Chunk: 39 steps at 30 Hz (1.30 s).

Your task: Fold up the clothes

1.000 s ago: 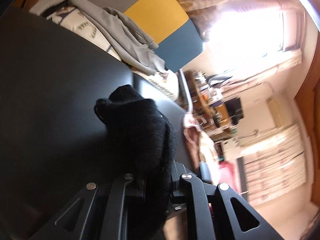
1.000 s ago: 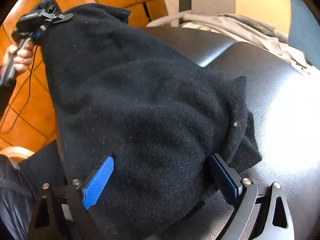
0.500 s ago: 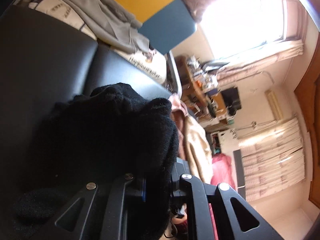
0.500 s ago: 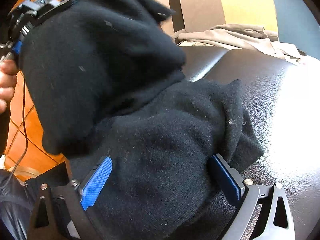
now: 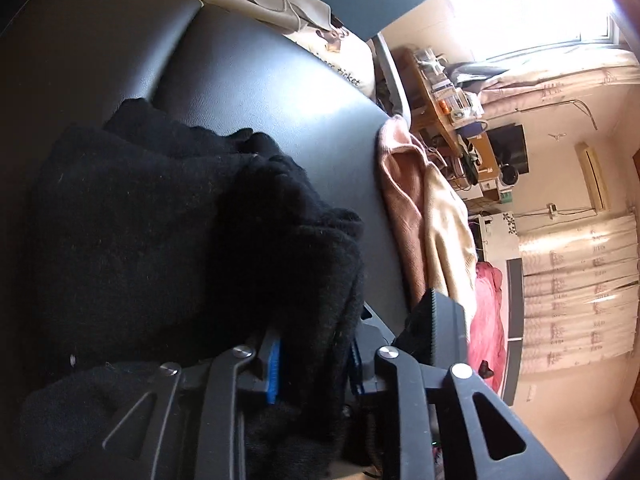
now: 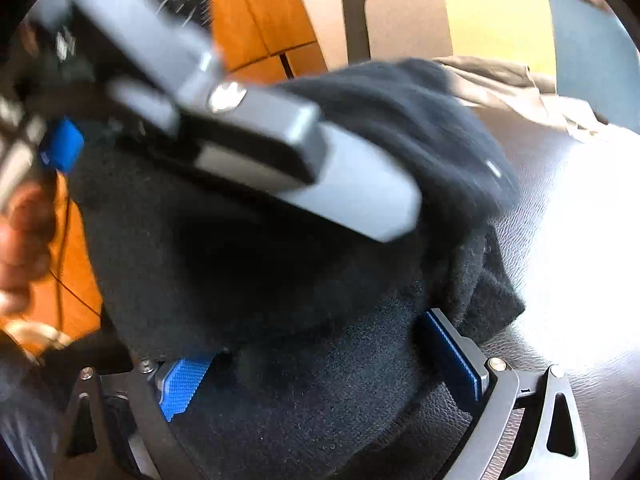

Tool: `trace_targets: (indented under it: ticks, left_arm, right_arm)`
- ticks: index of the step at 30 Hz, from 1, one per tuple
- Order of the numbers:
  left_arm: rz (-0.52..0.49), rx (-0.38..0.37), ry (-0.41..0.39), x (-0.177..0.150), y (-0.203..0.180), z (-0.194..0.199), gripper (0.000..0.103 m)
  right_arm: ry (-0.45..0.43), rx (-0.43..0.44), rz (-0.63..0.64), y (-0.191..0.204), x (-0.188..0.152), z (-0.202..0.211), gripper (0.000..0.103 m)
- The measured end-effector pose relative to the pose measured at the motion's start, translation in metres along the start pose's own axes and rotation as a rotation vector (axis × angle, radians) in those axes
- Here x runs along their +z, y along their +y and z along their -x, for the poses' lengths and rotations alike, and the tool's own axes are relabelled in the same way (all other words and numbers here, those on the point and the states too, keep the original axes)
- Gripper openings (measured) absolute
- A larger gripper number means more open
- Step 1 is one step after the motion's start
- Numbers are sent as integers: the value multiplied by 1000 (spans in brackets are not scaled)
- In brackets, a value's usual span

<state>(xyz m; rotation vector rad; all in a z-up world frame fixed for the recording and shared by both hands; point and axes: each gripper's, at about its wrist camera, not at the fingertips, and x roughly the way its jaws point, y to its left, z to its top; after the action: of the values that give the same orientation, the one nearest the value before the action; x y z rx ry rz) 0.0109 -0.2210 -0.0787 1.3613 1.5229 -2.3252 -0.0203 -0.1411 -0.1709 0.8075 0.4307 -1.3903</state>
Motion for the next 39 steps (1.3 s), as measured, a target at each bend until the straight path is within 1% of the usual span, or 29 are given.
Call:
trace_targets:
  ticks: [3,8,12,16,18,19,21,22,24,26,27,29,32,34,35,36,37,38,39]
  left_arm:
    - [1,-43,23,-4,-4,10,34]
    - [-18,-172,28,-17,-14,32,39]
    - [-35,-247,6,-22,-12,54,40]
    - [-55,-266,-70,-36,22,94,42]
    - [-43,-250,-99,-43,45,109,42]
    - [-29,-231,-122,-49,66,120,42]
    - [-4,-190,-153,-58,96,132,42]
    - [27,-161,-167,-64,116,138,42]
    - [79,-166,-174,-73,141,140,42]
    - [124,-215,-184,-84,163,140,43]
    - [134,-223,-182,-87,169,138,43]
    - [136,-233,-165,-95,180,130,43]
    - [143,-251,-136,-103,193,113,45]
    - [142,-239,-138,-102,197,103,46]
    - [137,-231,-143,-101,196,97,48]
    - [126,-233,-143,-99,194,94,50]
    - [113,-237,-142,-97,191,91,51]
    - [95,-239,-140,-95,189,89,53]
    - [76,-226,-136,-92,186,85,55]
  right_arm:
    - [29,-53,48,10,-1,4,101]
    - [38,-89,25,11,-11,28,101]
    - [59,-129,-12,10,-28,48,102]
    - [73,-169,-52,11,-46,73,102]
    - [67,-180,-73,13,-52,87,102]
    - [49,-180,-84,20,-53,101,102]
    - [5,-169,-63,36,-44,120,102]
    - [-11,-151,-46,48,-36,126,103]
    - [-42,-113,-10,72,-19,139,103]
    - [-8,-140,64,93,1,128,103]
    - [10,-153,101,104,11,122,103]
    - [48,-143,116,113,34,99,103]
    - [54,-122,-56,104,16,98,103]
    - [57,-108,-172,98,3,98,103]
    - [66,-101,-234,93,-9,95,103]
    - [72,-94,-287,97,-21,94,102]
    - [61,-85,-327,99,-31,96,99]
    - [49,-76,-366,101,-40,98,93]
    - [38,-67,-405,103,-49,100,89]
